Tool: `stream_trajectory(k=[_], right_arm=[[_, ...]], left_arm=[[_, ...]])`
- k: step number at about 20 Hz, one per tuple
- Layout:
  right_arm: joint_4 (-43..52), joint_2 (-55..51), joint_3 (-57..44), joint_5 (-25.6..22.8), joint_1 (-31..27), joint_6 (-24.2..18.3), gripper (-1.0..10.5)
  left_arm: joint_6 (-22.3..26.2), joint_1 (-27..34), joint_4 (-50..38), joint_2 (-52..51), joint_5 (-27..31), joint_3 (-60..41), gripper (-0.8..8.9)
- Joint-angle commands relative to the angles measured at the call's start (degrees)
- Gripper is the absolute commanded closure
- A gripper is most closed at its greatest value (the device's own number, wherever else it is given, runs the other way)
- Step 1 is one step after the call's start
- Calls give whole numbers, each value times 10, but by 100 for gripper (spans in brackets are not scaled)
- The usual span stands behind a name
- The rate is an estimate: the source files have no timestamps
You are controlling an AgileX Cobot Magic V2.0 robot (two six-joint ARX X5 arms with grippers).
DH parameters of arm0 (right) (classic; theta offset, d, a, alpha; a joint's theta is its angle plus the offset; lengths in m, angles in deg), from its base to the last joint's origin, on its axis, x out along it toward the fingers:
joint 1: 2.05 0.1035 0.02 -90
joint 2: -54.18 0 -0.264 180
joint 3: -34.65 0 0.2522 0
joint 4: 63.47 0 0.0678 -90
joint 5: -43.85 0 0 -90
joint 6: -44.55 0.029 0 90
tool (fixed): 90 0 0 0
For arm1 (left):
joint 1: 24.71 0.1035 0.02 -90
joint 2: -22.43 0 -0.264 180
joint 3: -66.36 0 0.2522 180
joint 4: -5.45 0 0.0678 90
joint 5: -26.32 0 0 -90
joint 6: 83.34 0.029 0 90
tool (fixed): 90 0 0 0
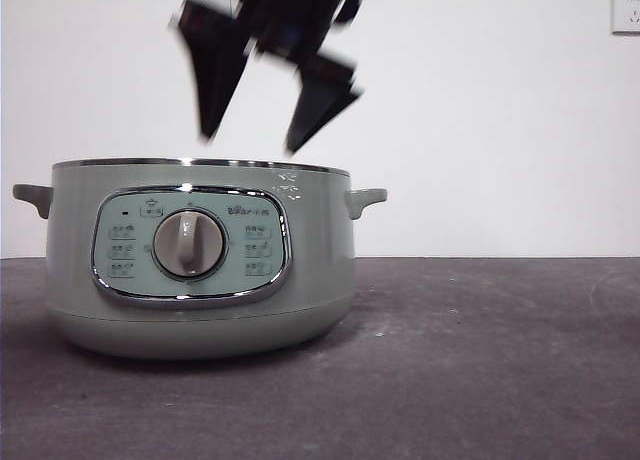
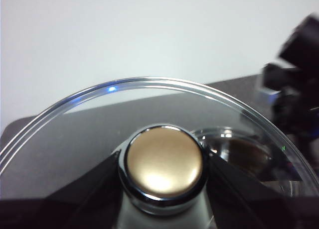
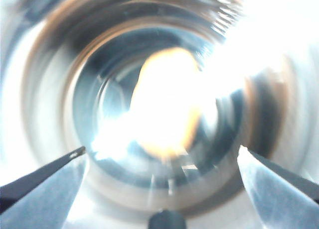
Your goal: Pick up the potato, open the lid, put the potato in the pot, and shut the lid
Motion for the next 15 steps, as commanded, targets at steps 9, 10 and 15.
stream_trajectory(k=[9,10,15], right_arm=[[-96,-294,-1,0,-14,46,447],[-100,-314,-1,0,-14,50,447],[-141,-393,-1,-1,-14,57,447]], left_arm=[[2,0,-155,225,-100,8,822],[2,0,-175,255,-122,8,822],[2,0,-245,380,-154,8,822]])
